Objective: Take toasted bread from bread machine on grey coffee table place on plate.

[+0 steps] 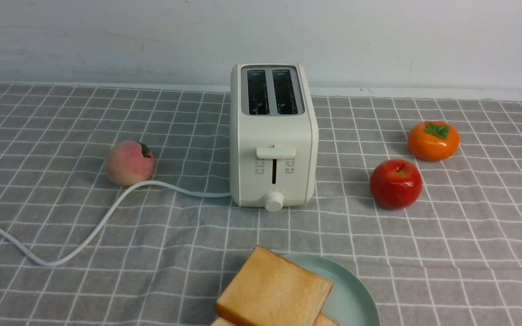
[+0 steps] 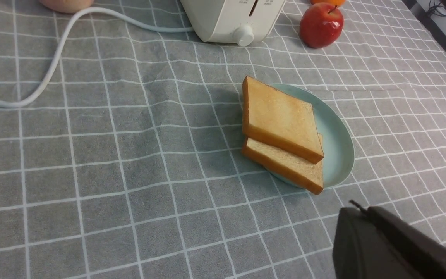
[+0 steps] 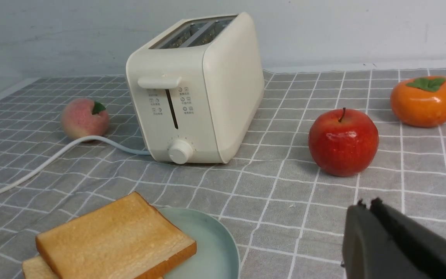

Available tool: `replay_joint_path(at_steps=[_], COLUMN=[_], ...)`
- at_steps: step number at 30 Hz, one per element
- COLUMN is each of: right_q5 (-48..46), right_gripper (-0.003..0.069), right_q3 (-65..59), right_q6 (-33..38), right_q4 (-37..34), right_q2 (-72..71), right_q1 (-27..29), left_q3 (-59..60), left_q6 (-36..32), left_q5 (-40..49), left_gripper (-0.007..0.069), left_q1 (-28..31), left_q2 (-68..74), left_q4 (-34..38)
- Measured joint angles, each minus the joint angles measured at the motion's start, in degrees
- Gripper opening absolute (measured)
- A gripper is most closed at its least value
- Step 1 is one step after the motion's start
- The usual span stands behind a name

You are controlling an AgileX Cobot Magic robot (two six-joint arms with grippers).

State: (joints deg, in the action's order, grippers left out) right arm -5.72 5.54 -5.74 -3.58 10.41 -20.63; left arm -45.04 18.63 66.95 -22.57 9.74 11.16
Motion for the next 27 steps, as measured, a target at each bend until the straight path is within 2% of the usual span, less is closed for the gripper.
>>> replay_joint_path(at_steps=[3,6,8,9,10,11,14,15,16,21,27], right_q5=[0.00,0.00,0.00,0.00,0.00,0.00,0.00,0.00,0.00,0.08,0.02], right_gripper=[0.0008,0.0010,0.0014,0.0014,0.0015,0.0015,0.0021,0.0021,0.0023,0.0028,0.0033], right_q3=[0.00,0.00,0.00,0.00,0.00,0.00,0.00,0.00,0.00,0.00,0.00], right_q6=[0.00,0.00,0.00,0.00,0.00,0.00,0.00,0.00,0.00,0.00,0.00], right_q4=[0.00,0.00,0.00,0.00,0.00,0.00,0.00,0.00,0.00,0.00,0.00], right_q2=[0.00,0.00,0.00,0.00,0.00,0.00,0.00,0.00,0.00,0.00,0.00], right_q1=[0.00,0.00,0.00,0.00,0.00,0.00,0.00,0.00,0.00,0.00,0.00], left_q3=[1.49,4.81,10.68,11.22,16.01,17.29,29.05,29.05,33.95,45.70,46.75], left_q6=[0.00,-0.42,-0.81,-0.88,-1.00,-1.07,-1.24,-1.30,-1.35,-1.35,-1.35], left_q5=[-0.84,-8.18,-20.12,-21.19,-30.43,-31.41,-44.84,-45.33,-48.55,-48.27,-43.30], left_gripper=[-0.0014,-0.0014,-0.0014,-0.0014,-0.0014,-0.0014,-0.0014,-0.0014,-0.0014,-0.0014,-0.0014], left_q1=[0.00,0.14,1.78,1.78,3.55,3.74,7.35,7.56,9.23,12.14,12.07], left_q2=[0.30,0.21,-1.21,-1.39,-3.52,-3.79,-9.11,-9.32,-10.22,-10.37,-10.37], left_q4=[-0.28,-3.43,-8.61,-8.61,-11.49,-11.73,-14.31,-14.42,-14.77,-14.69,-14.32])
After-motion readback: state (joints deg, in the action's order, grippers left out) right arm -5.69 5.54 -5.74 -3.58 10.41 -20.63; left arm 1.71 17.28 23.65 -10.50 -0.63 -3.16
